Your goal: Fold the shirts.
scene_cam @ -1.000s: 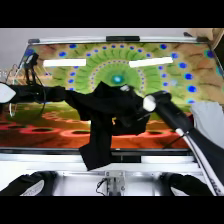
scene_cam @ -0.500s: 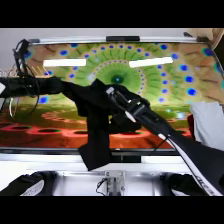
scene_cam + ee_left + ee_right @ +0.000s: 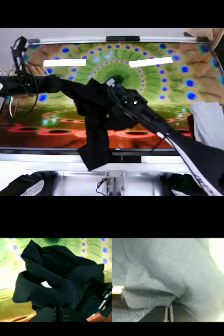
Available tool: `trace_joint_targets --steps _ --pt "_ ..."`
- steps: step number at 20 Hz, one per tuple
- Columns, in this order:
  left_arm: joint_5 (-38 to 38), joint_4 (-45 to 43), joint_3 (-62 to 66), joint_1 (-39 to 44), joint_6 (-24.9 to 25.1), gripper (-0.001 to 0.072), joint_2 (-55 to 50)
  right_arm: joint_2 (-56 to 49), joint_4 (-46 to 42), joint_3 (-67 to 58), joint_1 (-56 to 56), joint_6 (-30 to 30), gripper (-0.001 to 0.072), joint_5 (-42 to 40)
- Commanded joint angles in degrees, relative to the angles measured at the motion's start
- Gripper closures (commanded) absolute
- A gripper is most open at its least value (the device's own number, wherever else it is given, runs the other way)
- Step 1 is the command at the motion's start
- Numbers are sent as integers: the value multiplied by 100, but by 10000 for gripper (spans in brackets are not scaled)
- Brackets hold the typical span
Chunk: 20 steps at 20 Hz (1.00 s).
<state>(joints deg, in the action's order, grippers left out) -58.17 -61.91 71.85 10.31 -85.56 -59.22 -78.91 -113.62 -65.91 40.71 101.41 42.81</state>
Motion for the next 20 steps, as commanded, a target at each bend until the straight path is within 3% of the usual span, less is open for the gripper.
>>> trace_joint_targets --steps 1,3,7,10,12,15,17,20 --pt "4 -2 310 -4 247 643 4 616 -868 -396 4 122 639 -26" --pt "4 26 960 -2 286 642 4 1150 -1128 -802 4 28 639 -57" --pt "315 782 3327 2 286 643 4 2221 -1132 -1967 4 -28 639 -142" --pt "522 874 4966 -7 289 642 17 2844 -1095 -2660 7 -9 638 -70" --pt "562 839 5136 -4 273 643 223 3185 -1086 -2881 7 133 638 44" --pt "564 1126 4754 9 -232 642 577 3606 -804 -2997 11 431 638 -339" --pt "498 1329 4531 9 -190 642 704 3755 -466 -2997 9 437 638 -487" --pt "55 734 4406 4 -195 642 667 3759 -337 -2997 9 422 638 437"
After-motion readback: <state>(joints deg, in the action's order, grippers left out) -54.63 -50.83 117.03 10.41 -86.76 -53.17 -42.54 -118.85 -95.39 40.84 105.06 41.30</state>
